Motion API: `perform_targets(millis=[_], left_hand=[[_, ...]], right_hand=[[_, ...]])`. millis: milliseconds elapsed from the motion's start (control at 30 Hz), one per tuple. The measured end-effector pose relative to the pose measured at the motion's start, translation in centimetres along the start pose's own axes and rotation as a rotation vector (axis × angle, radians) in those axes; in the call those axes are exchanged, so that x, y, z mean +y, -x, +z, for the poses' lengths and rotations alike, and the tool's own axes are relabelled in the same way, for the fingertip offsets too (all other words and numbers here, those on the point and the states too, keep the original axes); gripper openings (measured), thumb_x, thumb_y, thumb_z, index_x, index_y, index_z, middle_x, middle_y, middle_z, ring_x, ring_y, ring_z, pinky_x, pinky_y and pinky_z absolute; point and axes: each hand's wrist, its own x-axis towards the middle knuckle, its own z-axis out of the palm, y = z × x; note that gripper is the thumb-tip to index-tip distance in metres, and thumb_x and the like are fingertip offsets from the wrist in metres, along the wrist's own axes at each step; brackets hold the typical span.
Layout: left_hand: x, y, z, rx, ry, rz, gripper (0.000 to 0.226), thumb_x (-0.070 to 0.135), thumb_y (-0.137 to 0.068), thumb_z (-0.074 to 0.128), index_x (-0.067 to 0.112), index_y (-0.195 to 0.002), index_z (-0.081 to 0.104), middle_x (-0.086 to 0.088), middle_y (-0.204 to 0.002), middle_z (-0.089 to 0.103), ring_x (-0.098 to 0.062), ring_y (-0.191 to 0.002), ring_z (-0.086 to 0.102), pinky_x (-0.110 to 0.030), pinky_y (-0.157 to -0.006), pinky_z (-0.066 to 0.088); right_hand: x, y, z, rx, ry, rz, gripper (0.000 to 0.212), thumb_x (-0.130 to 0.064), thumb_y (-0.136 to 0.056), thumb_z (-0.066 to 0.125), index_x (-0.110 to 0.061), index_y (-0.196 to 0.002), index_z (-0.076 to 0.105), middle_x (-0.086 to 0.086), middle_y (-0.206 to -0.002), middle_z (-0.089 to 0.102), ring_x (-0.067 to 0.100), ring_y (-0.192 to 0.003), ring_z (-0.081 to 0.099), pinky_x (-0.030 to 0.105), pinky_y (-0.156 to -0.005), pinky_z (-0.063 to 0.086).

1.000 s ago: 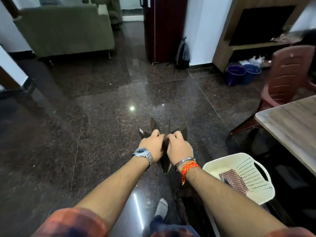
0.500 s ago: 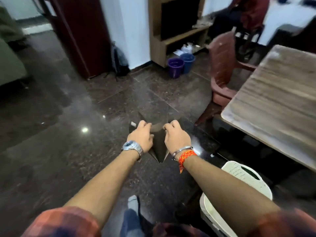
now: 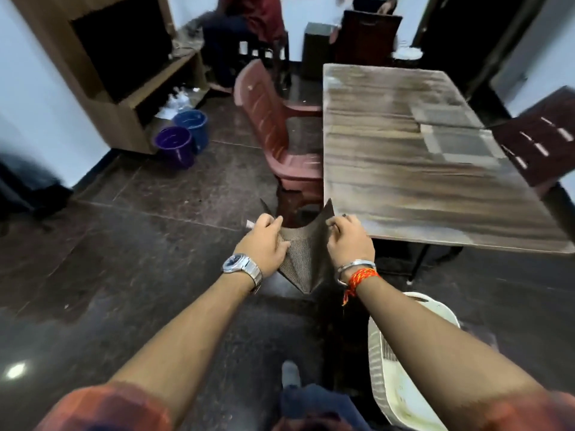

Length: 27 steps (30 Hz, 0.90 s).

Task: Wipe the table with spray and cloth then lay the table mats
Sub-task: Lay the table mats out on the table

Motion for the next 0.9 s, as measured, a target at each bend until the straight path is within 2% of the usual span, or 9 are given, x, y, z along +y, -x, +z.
perform_targets(millis=[133,233,333,500,600,667,800,900], left_hand=[[-0.1,-7.2,0.7,-0.024,0.035,0.097,0.076,0.046,-0.088,0.062,0.012,-0.149,0.032,0.001,-0.136,0.037,-0.021,-0.118,0.051,-0.037,-0.098,0.045],[0.2,-13.3,1.1,-0.058,0.068,0.137,0.09,0.054,-0.081,0.068,0.014,-0.15,0.029,0.002,-0.139,0.034,-0.019,-0.124,0.047,-0.033,-0.103,0.041],[0.8,-19.8,0.5,-0.129,0.116,0.111,0.11,0.063,-0.067,0.076,0.014,-0.152,0.026,0.004,-0.145,0.029,-0.014,-0.132,0.039,-0.028,-0.109,0.032],[2.2,-30.0,-0.4,-0.085,0.277,0.04,0.132,0.069,-0.044,0.081,0.012,-0.15,0.029,0.004,-0.138,0.032,-0.007,-0.132,0.032,-0.017,-0.112,0.021],[2.5,-34.6,0.2,-0.116,0.329,0.004,0.147,0.077,-0.032,0.077,0.012,-0.152,0.024,0.006,-0.145,0.026,-0.003,-0.136,0.026,-0.021,-0.116,0.018],[2.6,-38.1,1.0,-0.124,0.357,-0.012,0.146,0.074,-0.033,0.079,0.011,-0.152,0.023,0.007,-0.144,0.026,0.001,-0.134,0.024,-0.018,-0.114,0.017],[2.1,-45.6,2.9,-0.089,0.365,-0.035,0.147,0.077,-0.033,0.077,0.011,-0.152,0.022,0.005,-0.145,0.025,-0.007,-0.136,0.028,-0.021,-0.115,0.019],[1.0,-51.7,4.6,-0.089,0.387,-0.052,0.144,0.075,-0.036,0.078,0.012,-0.152,0.022,0.005,-0.147,0.023,-0.008,-0.135,0.029,-0.016,-0.111,0.019]], right_hand=[[2.8,-5.3,0.2,0.127,-0.069,0.137,0.024,-0.01,-0.088,0.054,-0.02,-0.101,0.072,0.007,-0.106,0.065,0.032,-0.097,0.063,0.039,-0.078,0.05],[5.0,-10.1,0.7,0.217,-0.105,0.239,0.025,-0.011,-0.089,0.055,-0.02,-0.102,0.073,0.005,-0.106,0.065,0.03,-0.097,0.064,0.037,-0.077,0.048],[7.2,-15.3,0.7,0.314,-0.155,0.325,0.024,-0.009,-0.088,0.056,-0.019,-0.1,0.074,0.006,-0.104,0.067,0.029,-0.096,0.064,0.033,-0.078,0.047],[10.5,-25.4,-0.5,0.419,-0.24,0.396,0.022,-0.011,-0.086,0.059,-0.014,-0.101,0.075,0.012,-0.103,0.071,0.031,-0.099,0.065,0.035,-0.09,0.047],[12.0,-29.8,-0.1,0.471,-0.313,0.477,0.019,-0.015,-0.085,0.062,-0.015,-0.1,0.075,0.01,-0.1,0.073,0.028,-0.097,0.067,0.038,-0.094,0.051],[12.8,-32.9,0.5,0.496,-0.398,0.509,0.021,-0.02,-0.084,0.067,-0.013,-0.103,0.075,0.009,-0.102,0.073,0.024,-0.098,0.068,0.036,-0.096,0.051],[15.0,-37.7,3.1,0.43,-0.397,0.481,0.038,-0.02,-0.077,0.079,-0.008,-0.111,0.07,0.009,-0.113,0.067,0.02,-0.107,0.062,0.021,-0.098,0.041],[16.8,-42.0,5.1,0.417,-0.343,0.384,0.041,-0.021,-0.076,0.076,-0.003,-0.112,0.069,0.014,-0.116,0.066,0.026,-0.111,0.061,0.027,-0.102,0.042]])
